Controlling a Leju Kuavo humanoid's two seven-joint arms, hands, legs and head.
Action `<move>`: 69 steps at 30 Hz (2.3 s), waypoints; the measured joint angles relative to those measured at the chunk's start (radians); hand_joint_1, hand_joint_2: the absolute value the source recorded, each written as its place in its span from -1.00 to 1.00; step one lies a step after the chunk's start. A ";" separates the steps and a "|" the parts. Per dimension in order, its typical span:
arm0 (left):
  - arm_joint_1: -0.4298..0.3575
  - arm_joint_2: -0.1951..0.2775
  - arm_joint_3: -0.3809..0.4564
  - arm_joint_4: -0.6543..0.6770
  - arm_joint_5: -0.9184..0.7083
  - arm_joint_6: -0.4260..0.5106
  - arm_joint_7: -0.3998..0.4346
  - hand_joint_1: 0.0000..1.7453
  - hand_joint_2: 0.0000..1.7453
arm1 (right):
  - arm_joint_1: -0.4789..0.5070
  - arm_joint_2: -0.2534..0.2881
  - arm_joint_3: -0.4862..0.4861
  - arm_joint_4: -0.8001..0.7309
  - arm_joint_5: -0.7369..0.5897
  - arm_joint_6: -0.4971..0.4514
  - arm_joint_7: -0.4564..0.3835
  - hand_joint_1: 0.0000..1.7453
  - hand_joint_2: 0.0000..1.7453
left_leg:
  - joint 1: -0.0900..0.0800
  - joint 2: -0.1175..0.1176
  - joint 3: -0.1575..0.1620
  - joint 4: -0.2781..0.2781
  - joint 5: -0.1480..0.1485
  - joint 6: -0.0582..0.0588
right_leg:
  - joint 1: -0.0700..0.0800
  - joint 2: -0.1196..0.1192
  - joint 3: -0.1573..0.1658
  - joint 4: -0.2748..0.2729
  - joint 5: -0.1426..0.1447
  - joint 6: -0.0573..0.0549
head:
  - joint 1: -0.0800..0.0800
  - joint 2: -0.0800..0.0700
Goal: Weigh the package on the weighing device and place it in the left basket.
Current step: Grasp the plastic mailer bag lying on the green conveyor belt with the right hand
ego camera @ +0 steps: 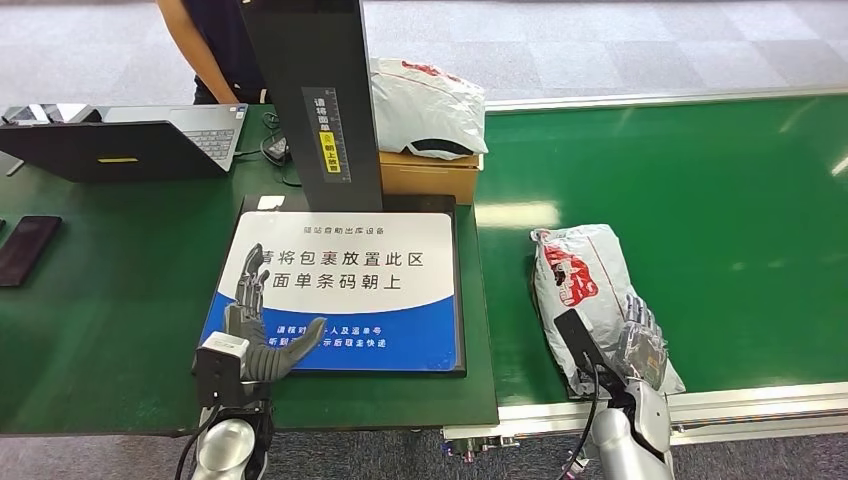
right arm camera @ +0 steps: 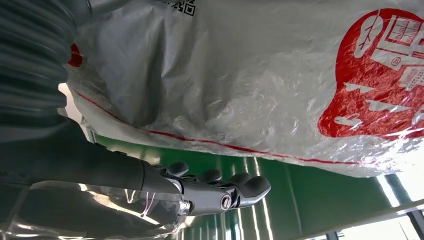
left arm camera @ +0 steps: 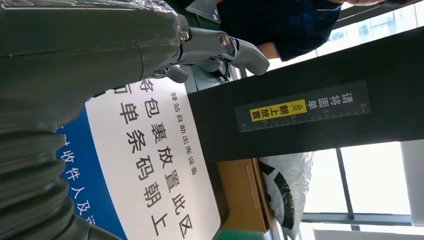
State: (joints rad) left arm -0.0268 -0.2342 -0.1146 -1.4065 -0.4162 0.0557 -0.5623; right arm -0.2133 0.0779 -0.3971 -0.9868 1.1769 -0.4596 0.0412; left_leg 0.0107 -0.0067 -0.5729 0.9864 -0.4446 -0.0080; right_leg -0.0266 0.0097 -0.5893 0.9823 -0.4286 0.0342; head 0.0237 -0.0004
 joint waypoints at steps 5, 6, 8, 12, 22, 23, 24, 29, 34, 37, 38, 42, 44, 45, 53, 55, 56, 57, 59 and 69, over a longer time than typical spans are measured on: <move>0.000 0.000 0.002 -0.001 0.000 0.006 0.002 -1.00 1.00 | -0.056 -0.011 -0.011 0.095 0.029 0.007 0.017 -1.00 1.00 | 0.000 0.000 0.001 0.000 0.000 0.000 | 0.000 0.000 0.001 0.000 0.000 0.000 | 0.000 0.000; 0.000 0.000 0.002 -0.001 0.000 0.008 0.002 -1.00 1.00 | -0.067 -0.013 -0.013 0.114 0.034 0.008 0.021 -1.00 1.00 | 0.000 0.000 0.001 0.000 0.000 0.000 | 0.000 0.000 0.001 0.000 0.000 0.000 | 0.000 0.000; 0.000 0.000 0.002 -0.002 0.000 0.010 0.004 -1.00 1.00 | -0.089 -0.016 -0.017 0.150 0.043 0.011 0.029 -1.00 1.00 | 0.000 0.000 0.003 0.000 0.000 0.000 | 0.000 0.000 0.002 0.000 0.000 0.000 | 0.000 0.000; 0.000 0.000 0.002 -0.002 -0.002 0.011 0.008 -1.00 1.00 | -0.124 -0.020 -0.023 0.213 0.054 0.023 0.035 -1.00 1.00 | 0.000 0.000 0.006 0.000 0.000 0.000 | 0.000 0.000 0.006 -0.001 0.000 0.000 | 0.000 0.000; -0.010 0.000 0.006 -0.002 -0.004 0.011 0.017 -1.00 1.00 | -0.183 -0.023 -0.023 0.309 0.091 0.036 0.049 -1.00 1.00 | 0.000 0.001 0.013 0.001 -0.001 0.003 | 0.000 0.001 0.013 -0.002 0.001 0.002 | 0.000 0.000; -0.011 0.000 0.006 -0.002 -0.004 0.011 0.018 -1.00 1.00 | -0.187 -0.023 -0.023 0.315 0.096 0.039 0.051 -1.00 1.00 | 0.000 0.001 0.013 0.001 0.000 0.003 | -0.001 0.001 0.013 -0.002 0.002 0.002 | 0.000 0.000; -0.011 0.000 0.007 -0.002 -0.005 0.012 0.018 -1.00 1.00 | -0.192 -0.023 -0.023 0.321 0.099 0.041 0.052 -1.00 1.00 | 0.000 0.001 0.013 0.001 0.000 0.003 | -0.001 0.001 0.014 -0.002 0.002 0.003 | 0.000 0.000; -0.011 0.000 0.013 -0.002 -0.006 0.016 0.021 -1.00 1.00 | -0.213 -0.023 -0.023 0.347 0.106 0.054 0.040 -1.00 1.00 | 0.000 0.001 0.013 0.002 0.001 0.004 | -0.001 0.001 0.014 -0.002 0.004 0.003 | 0.000 0.000; -0.011 -0.001 0.024 -0.008 -0.006 0.018 0.021 -1.00 1.00 | -0.233 -0.023 -0.023 0.375 0.115 0.057 0.027 0.74 1.00 | 0.000 0.003 0.013 0.002 0.001 0.004 | -0.001 0.002 0.014 -0.002 0.005 0.004 | 0.000 0.000; -0.011 -0.001 0.028 -0.009 -0.006 0.018 0.021 -1.00 1.00 | -0.239 -0.023 -0.023 0.385 0.118 0.056 0.019 0.64 1.00 | 0.000 0.003 0.012 0.002 0.001 0.004 | -0.001 0.002 0.014 -0.002 0.005 0.004 | 0.000 0.000; -0.011 -0.001 0.029 -0.009 -0.006 0.018 0.021 -1.00 1.00 | -0.240 -0.023 -0.023 0.387 0.117 0.056 0.014 0.56 1.00 | 0.000 0.003 0.012 0.002 0.001 0.005 | -0.001 0.002 0.014 -0.002 0.005 0.004 | 0.000 0.000; -0.011 -0.002 0.032 -0.009 -0.006 0.018 0.021 -1.00 1.00 | -0.240 -0.022 -0.023 0.390 0.099 0.056 -0.009 0.44 1.00 | 0.000 0.002 0.012 0.002 0.001 0.005 | -0.001 0.002 0.014 -0.002 0.005 0.004 | 0.000 0.000; -0.011 -0.002 0.034 -0.008 -0.006 0.018 0.021 -1.00 1.00 | -0.240 -0.021 -0.023 0.390 0.080 0.059 -0.026 0.46 1.00 | 0.000 0.002 0.012 0.003 0.001 0.005 | -0.001 0.002 0.013 -0.002 0.005 0.004 | 0.000 0.000; -0.012 -0.002 0.035 -0.008 -0.006 0.018 0.021 -1.00 1.00 | -0.240 -0.021 -0.023 0.389 0.070 0.061 -0.035 0.46 1.00 | 0.000 0.002 0.012 0.003 0.001 0.005 | -0.001 0.002 0.013 -0.002 0.005 0.004 | 0.000 0.000; -0.012 -0.003 0.043 -0.009 -0.009 0.020 0.023 -1.00 1.00 | -0.218 -0.006 -0.013 0.326 0.050 0.045 -0.055 0.56 1.00 | 0.000 0.002 0.008 0.002 0.001 0.005 | -0.001 0.002 0.010 -0.001 0.004 0.004 | 0.000 0.000; -0.011 -0.003 0.045 -0.013 -0.012 0.023 0.026 -1.00 1.00 | -0.203 0.001 0.002 0.293 0.077 0.024 -0.033 0.62 1.00 | 0.000 0.002 0.006 0.002 0.001 0.005 | -0.001 0.002 0.008 -0.001 0.004 0.004 | 0.000 0.000; -0.011 -0.003 0.046 -0.016 -0.014 0.025 0.028 -1.00 1.00 | -0.195 0.005 0.011 0.274 0.092 0.013 -0.022 0.64 1.00 | 0.000 0.002 0.005 0.002 0.001 0.005 | -0.001 0.002 0.007 -0.001 0.004 0.004 | 0.000 0.000; -0.010 -0.003 0.048 -0.019 -0.016 0.027 0.030 -1.00 1.00 | -0.187 0.009 0.021 0.252 0.104 0.004 -0.013 0.68 1.00 | 0.000 0.002 0.004 0.002 0.001 0.005 | -0.001 0.002 0.006 -0.001 0.004 0.004 | 0.000 0.000; -0.008 -0.003 0.052 -0.026 -0.019 0.030 0.032 -1.00 1.00 | -0.170 0.017 0.038 0.204 0.121 -0.016 -0.003 0.75 1.00 | 0.000 0.001 0.003 0.002 0.001 0.004 | -0.001 0.002 0.005 -0.001 0.004 0.004 | 0.000 0.000; -0.005 -0.003 0.064 -0.031 -0.021 0.032 0.032 -1.00 1.00 | -0.039 0.050 0.128 -0.101 0.147 -0.117 -0.013 0.88 1.00 | 0.000 0.001 -0.001 0.002 0.000 0.004 | -0.001 0.001 0.001 -0.001 0.003 0.004 | 0.000 0.000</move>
State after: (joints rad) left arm -0.0322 -0.2377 -0.0504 -1.4370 -0.4372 0.0875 -0.5304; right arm -0.2528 0.1277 -0.2686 -1.0875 1.3242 -0.5763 0.0279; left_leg 0.0109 -0.0059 -0.5743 0.9887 -0.4442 -0.0037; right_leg -0.0277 0.0109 -0.5888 0.9816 -0.4258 0.0384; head 0.0236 -0.0004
